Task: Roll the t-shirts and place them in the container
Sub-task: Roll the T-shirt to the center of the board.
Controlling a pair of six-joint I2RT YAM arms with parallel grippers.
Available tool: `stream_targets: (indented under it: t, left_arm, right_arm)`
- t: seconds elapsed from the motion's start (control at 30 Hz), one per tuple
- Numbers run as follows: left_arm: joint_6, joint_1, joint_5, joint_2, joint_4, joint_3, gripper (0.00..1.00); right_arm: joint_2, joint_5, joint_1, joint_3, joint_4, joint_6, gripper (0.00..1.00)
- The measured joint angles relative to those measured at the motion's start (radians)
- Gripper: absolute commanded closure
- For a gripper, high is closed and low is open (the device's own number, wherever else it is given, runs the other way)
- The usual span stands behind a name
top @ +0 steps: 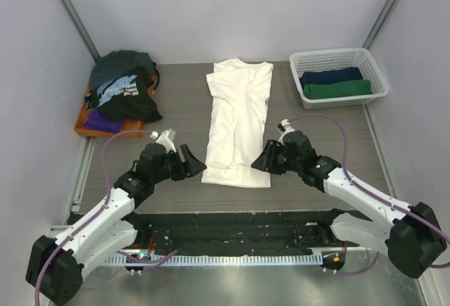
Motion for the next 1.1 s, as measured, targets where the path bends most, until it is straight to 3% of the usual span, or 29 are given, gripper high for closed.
stream_targets:
  t: [0.03,0.13,0.4,0.73,1.1]
  left_arm:
    - [0.002,0.0,0.0,-0.008,-0.005,-0.001,0.31]
    - [0.01,0.0,0.0,-0.032,-0.009,-0.011,0.3]
    - [0.014,0.0,0.0,-0.061,-0.019,-0.052,0.27]
    - [0.017,0.0,0.002,-0.064,-0.022,-0.114,0.33]
    - [0.018,0.0,0.035,0.073,0.053,-0.116,0.41]
  right_arm:
    - [-0.029,0.014,0.0,-0.012,-0.018,0.004,0.51]
    - [-0.118,0.057,0.0,-0.053,-0.07,0.023,0.47]
    - [-0.291,0.192,0.0,-0.147,-0.223,0.084,0.5]
    - [-0.194,0.255,0.0,-0.163,-0.266,0.095,0.55]
    - [-0.043,0.225,0.0,-0.201,-0.14,0.085,0.57]
